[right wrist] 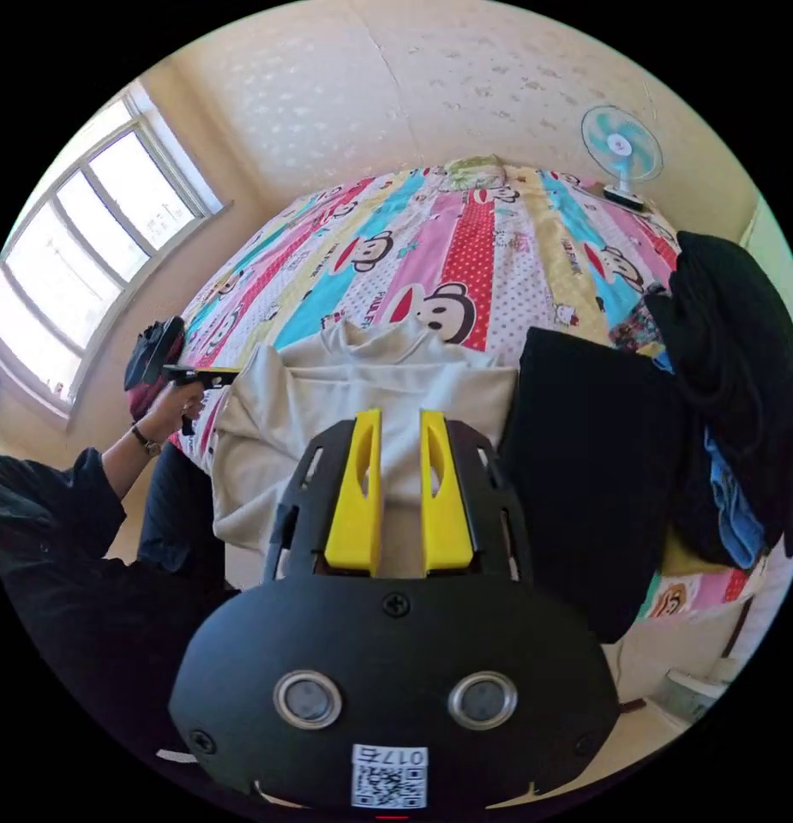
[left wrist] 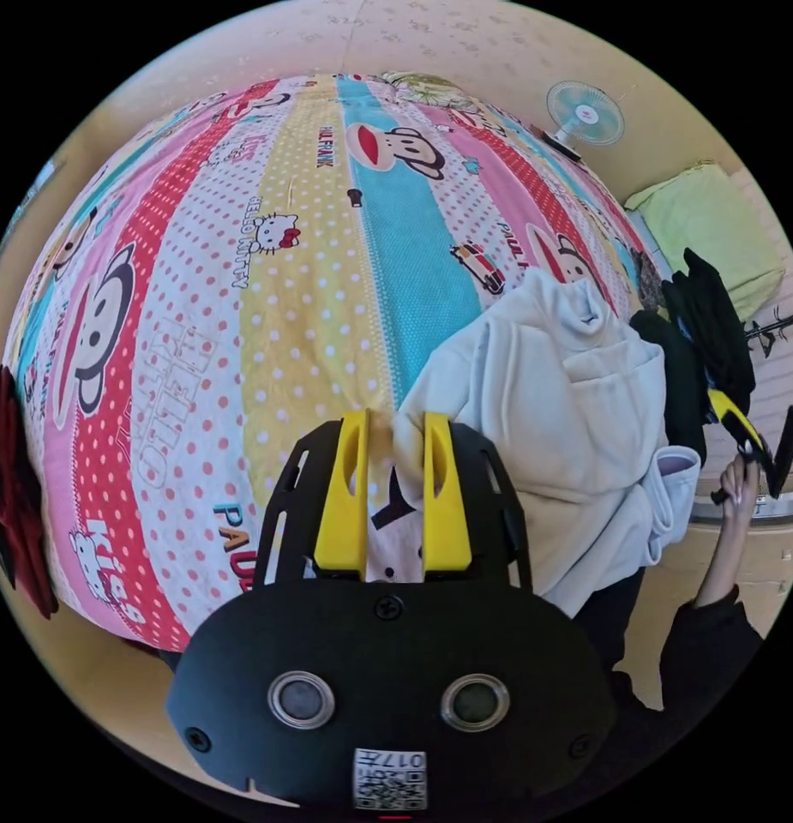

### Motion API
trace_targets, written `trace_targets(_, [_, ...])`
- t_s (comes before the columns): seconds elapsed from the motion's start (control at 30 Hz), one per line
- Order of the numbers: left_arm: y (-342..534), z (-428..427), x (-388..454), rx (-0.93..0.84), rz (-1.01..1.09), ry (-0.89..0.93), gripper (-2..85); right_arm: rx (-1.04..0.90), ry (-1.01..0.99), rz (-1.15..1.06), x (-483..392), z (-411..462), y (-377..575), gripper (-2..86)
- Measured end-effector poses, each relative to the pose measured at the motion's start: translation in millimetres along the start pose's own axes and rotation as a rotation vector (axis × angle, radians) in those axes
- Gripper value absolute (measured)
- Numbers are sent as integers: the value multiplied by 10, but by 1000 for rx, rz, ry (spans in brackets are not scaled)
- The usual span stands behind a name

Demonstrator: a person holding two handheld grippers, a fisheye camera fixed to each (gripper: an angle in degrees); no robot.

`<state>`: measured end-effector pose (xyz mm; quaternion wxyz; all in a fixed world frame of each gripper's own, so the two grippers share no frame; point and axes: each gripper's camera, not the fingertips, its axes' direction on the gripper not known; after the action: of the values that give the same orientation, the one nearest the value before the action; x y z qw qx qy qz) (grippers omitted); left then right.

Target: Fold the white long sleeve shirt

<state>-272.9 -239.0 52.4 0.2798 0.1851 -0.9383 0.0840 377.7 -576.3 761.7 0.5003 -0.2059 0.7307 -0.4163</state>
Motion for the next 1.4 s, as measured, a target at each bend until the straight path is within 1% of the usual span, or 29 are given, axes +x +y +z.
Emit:
trace_targets(0.07, [50, 52, 57, -20, -12, 22, 92, 1, 59, -12, 103, 168, -462, 90])
trace_targets(0.13, [112, 108, 208, -44, 11, 11, 57, -28, 103, -17, 229, 474, -875, 97])
trace_targets(0.17, [133, 126, 246, -50, 21, 17, 54, -96, 127, 12, 341, 773, -1091, 102])
trace_targets(0.23, [253, 153, 342, -50, 23, 22, 42, -302, 158, 82, 544, 1389, -1253, 105])
trace_targets(0.27, [293, 147, 359, -46, 23, 29, 39, -464, 150, 134, 667, 1816, -1189, 102])
trace_targets(0.3, [381, 125, 388, -40, 18, 49, 35, -340, 141, 192, 675, 1726, -1098, 94])
trace_targets(0.37, [542, 30, 456, -3, 19, 80, 30, -338, 114, 264, 622, 1624, -1039, 72])
trace_targets(0.4, [658, -75, 536, 32, 31, 72, 27, -342, 109, 245, 483, 1519, -988, 56])
trace_targets(0.43, [775, -207, 651, 67, 57, 29, 24, -336, 117, 230, 401, 1444, -952, 53])
trace_targets(0.47, [831, -278, 715, 83, 74, 1, 23, -282, 113, 215, 231, 1226, -849, 46])
trace_targets(0.53, [1039, -542, 946, 130, 143, -124, 20, -99, 39, 222, -17, 704, -628, 41])
trace_targets(0.57, [1088, -594, 983, 135, 153, -151, 19, 72, -53, 216, -190, 247, -421, 39])
trace_targets(0.6, [1183, -678, 1031, 139, 168, -180, 18, 187, -108, 223, -350, -140, -209, 38])
trace_targets(0.63, [1282, -745, 1050, 142, 169, -189, 16, 240, -130, 224, -433, -320, -102, 37])
trace_targets(0.67, [1339, -778, 1058, 150, 170, -191, 15, 338, -155, 217, -602, -668, 104, 35])
trace_targets(0.7, [1461, -850, 1078, 176, 171, -196, 14, 408, -149, 219, -759, -975, 276, 34])
trace_targets(0.77, [1660, -976, 1125, 223, 169, -216, 14, 485, -131, 227, -969, -1388, 482, 33])
trace_targets(0.9, [2121, -1375, 1232, 378, 144, -270, 14, 660, -176, 187, -1382, -2144, 816, 31])
trace_targets(0.93, [2237, -1509, 1252, 419, 137, -275, 14, 682, -184, 178, -1435, -2234, 845, 31])
trace_targets(1.07, [2531, -1795, 1328, 488, 138, -283, 13, 773, -170, 128, -1844, -2727, 955, 30])
trace_targets(1.13, [2746, -1911, 1400, 546, 123, -327, 13, 798, -184, 115, -2001, -2874, 997, 30])
trace_targets(1.2, [2867, -1941, 1439, 549, 115, -344, 13, 833, -228, 87, -2194, -3036, 1069, 30])
trace_targets(1.33, [3155, -1949, 1482, 584, 95, -332, 12, 855, -240, 80, -2430, -3225, 1182, 30])
trace_targets(1.4, [3270, -1956, 1518, 595, 88, -341, 12, 861, -278, 64, -2538, -3350, 1273, 31])
